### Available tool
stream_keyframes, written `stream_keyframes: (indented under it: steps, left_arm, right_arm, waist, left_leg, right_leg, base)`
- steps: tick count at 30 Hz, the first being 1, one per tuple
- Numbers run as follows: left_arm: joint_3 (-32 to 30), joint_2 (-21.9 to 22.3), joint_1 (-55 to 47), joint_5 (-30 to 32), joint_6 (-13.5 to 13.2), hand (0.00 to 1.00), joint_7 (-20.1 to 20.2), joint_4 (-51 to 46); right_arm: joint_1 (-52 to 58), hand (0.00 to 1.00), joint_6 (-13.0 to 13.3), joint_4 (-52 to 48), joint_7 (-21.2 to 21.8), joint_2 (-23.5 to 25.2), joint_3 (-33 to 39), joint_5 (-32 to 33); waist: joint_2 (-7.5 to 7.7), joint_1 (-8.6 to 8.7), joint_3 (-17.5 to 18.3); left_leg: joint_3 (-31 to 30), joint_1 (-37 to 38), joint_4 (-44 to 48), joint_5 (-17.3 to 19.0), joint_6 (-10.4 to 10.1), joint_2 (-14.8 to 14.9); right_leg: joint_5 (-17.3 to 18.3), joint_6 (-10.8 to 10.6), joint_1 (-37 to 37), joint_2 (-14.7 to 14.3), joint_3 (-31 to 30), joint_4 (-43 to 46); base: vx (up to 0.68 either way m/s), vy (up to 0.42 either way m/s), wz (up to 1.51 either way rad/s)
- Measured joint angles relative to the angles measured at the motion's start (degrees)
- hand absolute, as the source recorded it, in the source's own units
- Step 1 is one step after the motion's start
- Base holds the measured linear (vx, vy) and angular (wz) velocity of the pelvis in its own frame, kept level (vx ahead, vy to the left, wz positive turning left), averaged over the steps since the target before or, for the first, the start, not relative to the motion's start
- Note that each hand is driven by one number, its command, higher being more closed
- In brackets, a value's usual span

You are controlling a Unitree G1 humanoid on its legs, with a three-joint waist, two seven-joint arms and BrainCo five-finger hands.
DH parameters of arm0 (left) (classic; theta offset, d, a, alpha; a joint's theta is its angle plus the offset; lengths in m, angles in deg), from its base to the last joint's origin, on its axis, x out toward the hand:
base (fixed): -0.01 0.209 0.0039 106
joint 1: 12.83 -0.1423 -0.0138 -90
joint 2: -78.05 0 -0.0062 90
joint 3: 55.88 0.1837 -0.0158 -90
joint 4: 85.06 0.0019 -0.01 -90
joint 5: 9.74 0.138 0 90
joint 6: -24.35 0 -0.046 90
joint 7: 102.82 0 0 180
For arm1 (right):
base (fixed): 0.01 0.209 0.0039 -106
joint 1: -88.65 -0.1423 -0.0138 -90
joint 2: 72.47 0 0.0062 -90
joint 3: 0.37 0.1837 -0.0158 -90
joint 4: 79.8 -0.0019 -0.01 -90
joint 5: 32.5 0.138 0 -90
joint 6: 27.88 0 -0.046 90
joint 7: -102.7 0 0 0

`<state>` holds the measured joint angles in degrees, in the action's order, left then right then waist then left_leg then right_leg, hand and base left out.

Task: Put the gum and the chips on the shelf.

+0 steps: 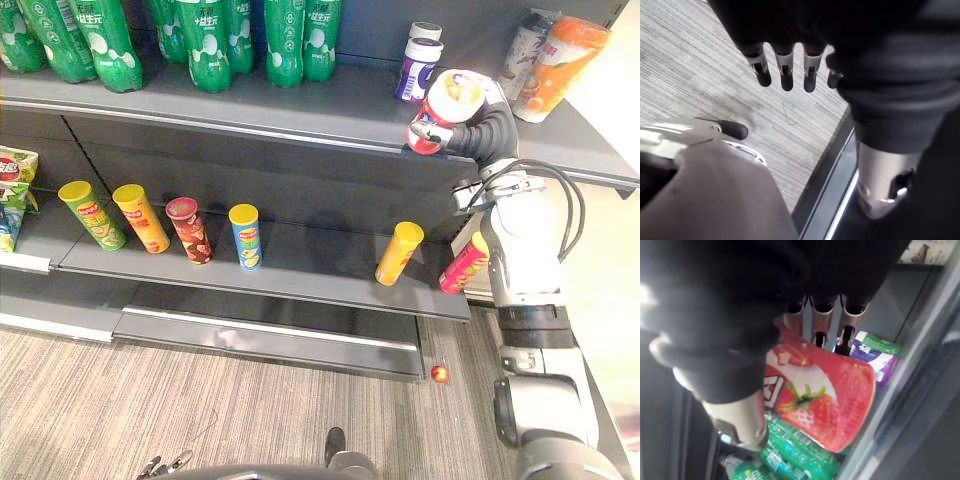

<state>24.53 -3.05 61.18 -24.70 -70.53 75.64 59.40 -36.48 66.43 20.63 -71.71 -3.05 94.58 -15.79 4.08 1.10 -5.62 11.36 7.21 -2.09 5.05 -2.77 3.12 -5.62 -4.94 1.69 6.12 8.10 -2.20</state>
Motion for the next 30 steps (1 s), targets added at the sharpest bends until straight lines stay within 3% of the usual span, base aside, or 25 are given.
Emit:
stream_keyframes:
  steps: [5,12,26,27,30]
  left_arm:
    - [0.72,-0.17,-0.08,-0.02,0.12,0.0,-0.05,-0.51]
    - [1.12,-0.09,-0.1,-0.04,0.17,0.0,-0.05,-1.06]
    - [2.71,-0.08,-0.73,-0.19,0.49,0.0,-0.31,-3.08]
    - [2.72,-0.08,-0.7,-0.19,0.49,0.0,-0.3,-3.11]
    - [3.14,-0.28,-0.53,-0.29,0.51,0.0,-0.31,-3.13]
  right_arm:
    - [-3.72,1.0,-2.5,7.91,-1.61,-0.68,-0.87,4.04]
    - [-9.3,1.0,-3.3,18.16,-3.32,-1.87,-1.17,4.02]
    - [-18.04,1.0,-5.02,26.08,-2.42,-5.08,-4.45,3.71]
    - [-18.14,0.0,-4.97,26.07,-2.41,-5.15,-4.49,3.46]
    - [-18.86,0.0,-4.61,26.0,-1.5,-5.44,-4.55,3.26]
  waist:
    - [-0.01,-0.34,0.0]
    - [-0.32,-1.42,-0.27]
    - [-0.66,-1.56,-3.1]
    - [-0.63,-1.57,-3.28]
    - [-0.37,-1.5,-4.37]
  left_leg:
    - [-1.38,0.04,-0.76,-0.94,0.11,-0.49]
    - [-2.7,-0.02,-0.89,-1.31,0.38,-0.99]
    - [-2.95,0.2,-1.7,-1.79,0.43,-1.11]
    - [-2.97,0.21,-1.7,-1.79,0.43,-1.11]
    - [-2.94,0.25,-1.66,-1.78,0.42,-1.13]
  right_leg:
    - [-0.07,-0.1,-0.34,0.62,1.67,-0.21]
    - [-0.15,-0.24,-1.11,1.24,2.78,-0.73]
    - [-0.2,-0.33,-1.12,1.33,3.3,-0.84]
    - [-0.2,-0.33,-1.14,1.33,3.33,-0.84]
    - [-0.2,-0.33,-1.19,1.36,3.32,-0.83]
  base:
    - [-0.01,-0.006,0.14]
    - [-0.03,-0.002,0.1]
    - [0.0,0.0,0.0]
    - [0.0,0.0,0.0]
    - [0.0,0.0,0.0]
